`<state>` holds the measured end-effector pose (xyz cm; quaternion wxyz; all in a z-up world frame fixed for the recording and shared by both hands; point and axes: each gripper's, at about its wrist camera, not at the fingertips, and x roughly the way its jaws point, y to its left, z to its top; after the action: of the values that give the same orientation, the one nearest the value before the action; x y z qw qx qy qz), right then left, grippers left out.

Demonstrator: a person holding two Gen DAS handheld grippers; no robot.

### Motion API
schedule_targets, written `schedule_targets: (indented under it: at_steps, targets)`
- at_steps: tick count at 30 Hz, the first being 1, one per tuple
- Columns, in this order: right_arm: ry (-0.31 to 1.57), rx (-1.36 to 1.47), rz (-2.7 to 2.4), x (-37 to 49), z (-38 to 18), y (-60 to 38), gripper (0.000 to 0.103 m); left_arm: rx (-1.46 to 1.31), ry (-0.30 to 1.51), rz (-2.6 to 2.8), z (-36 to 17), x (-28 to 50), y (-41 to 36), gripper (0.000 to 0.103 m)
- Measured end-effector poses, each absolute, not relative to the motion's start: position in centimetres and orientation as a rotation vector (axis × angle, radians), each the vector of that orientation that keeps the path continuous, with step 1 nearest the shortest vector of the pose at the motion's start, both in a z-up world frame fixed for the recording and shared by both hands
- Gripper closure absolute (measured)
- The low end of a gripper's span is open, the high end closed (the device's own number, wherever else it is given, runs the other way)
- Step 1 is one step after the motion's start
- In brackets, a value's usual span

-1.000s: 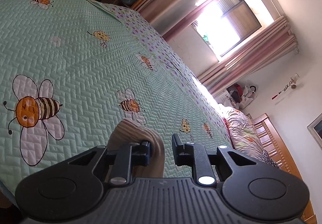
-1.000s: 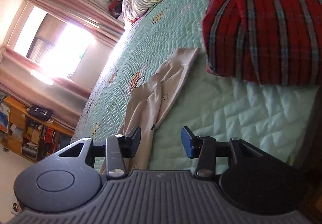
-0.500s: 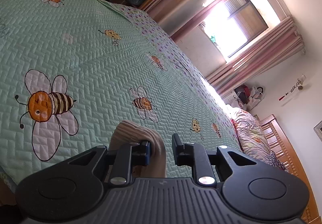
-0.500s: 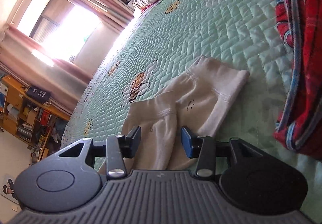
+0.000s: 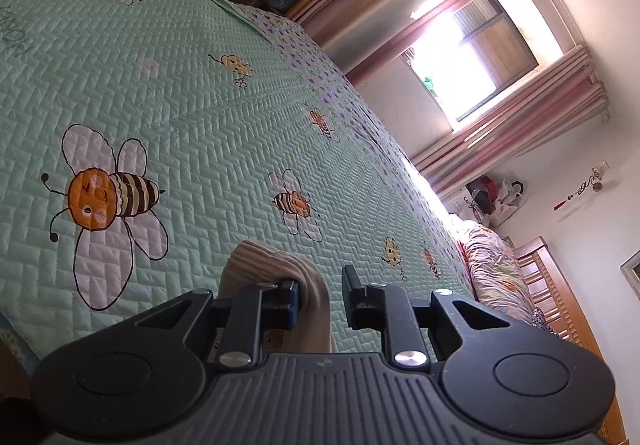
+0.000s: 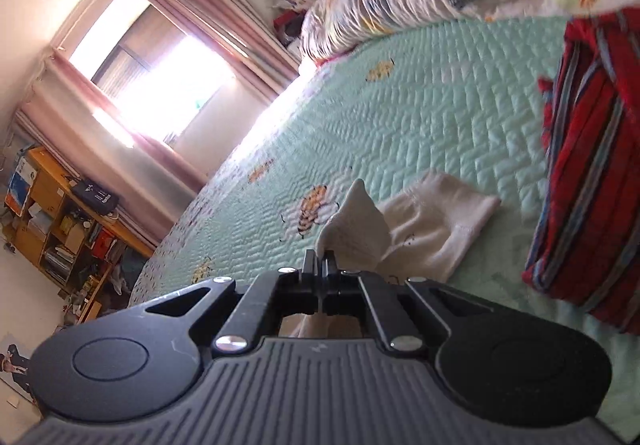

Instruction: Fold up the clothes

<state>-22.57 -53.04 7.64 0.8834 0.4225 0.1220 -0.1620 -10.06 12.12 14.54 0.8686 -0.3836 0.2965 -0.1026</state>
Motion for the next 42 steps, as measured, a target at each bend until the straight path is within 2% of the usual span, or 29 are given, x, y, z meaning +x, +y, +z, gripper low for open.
schedule_targets:
  at_steps: [5,8,12,16,18,19,21,24,27,30,36,42]
  targets:
    - [0.161,0.902,-0.435,-29.1,11.5,-53.1,0.101,-0.809,0.597,-0.261,14.6,-11.4,12.7,0.081]
    - [0.180,0.913,-0.477,-31.5,11.8,-53.4,0.101,-0.835,0.621,-0.243,13.2,-12.3,13.6,0.081]
    - [0.239,1.000,-0.481,-31.7,11.3,-53.7,0.101,-0.870,0.682,-0.217,11.0,-12.4,14.4,0.081]
    - [0.247,1.076,-0.478,-30.6,12.3,-53.8,0.101,-0.871,0.697,-0.184,11.8,-10.6,14.9,0.080]
    - [0.195,1.043,-0.496,-30.2,14.3,-53.9,0.101,-0.854,0.713,-0.192,11.6,-9.7,14.8,0.062]
    - [0.191,1.030,-0.506,-29.9,14.8,-54.1,0.101,-0.847,0.722,-0.194,11.4,-9.3,14.7,0.059]
    - [0.191,1.011,-0.524,-29.2,15.5,-54.5,0.101,-0.846,0.774,-0.180,9.5,-9.6,14.2,0.040]
    - [0.240,1.016,-0.545,-28.8,14.3,-54.9,0.101,-0.860,0.855,-0.175,6.3,-10.5,13.6,0.032]
    - [0.258,1.024,-0.548,-29.2,13.1,-54.8,0.101,-0.948,0.911,-0.163,2.9,-11.5,14.3,0.032]
    - [0.260,1.029,-0.548,-29.4,12.5,-54.5,0.101,-1.044,0.890,-0.160,1.4,-11.5,15.4,0.032]
    - [0.199,1.044,-0.544,-30.3,14.1,-54.8,0.101,-1.174,0.802,-0.231,2.9,-10.8,16.2,0.032]
    - [0.187,1.050,-0.526,-29.9,15.4,-55.2,0.101,-1.171,0.837,-0.226,2.9,-9.3,14.8,0.032]
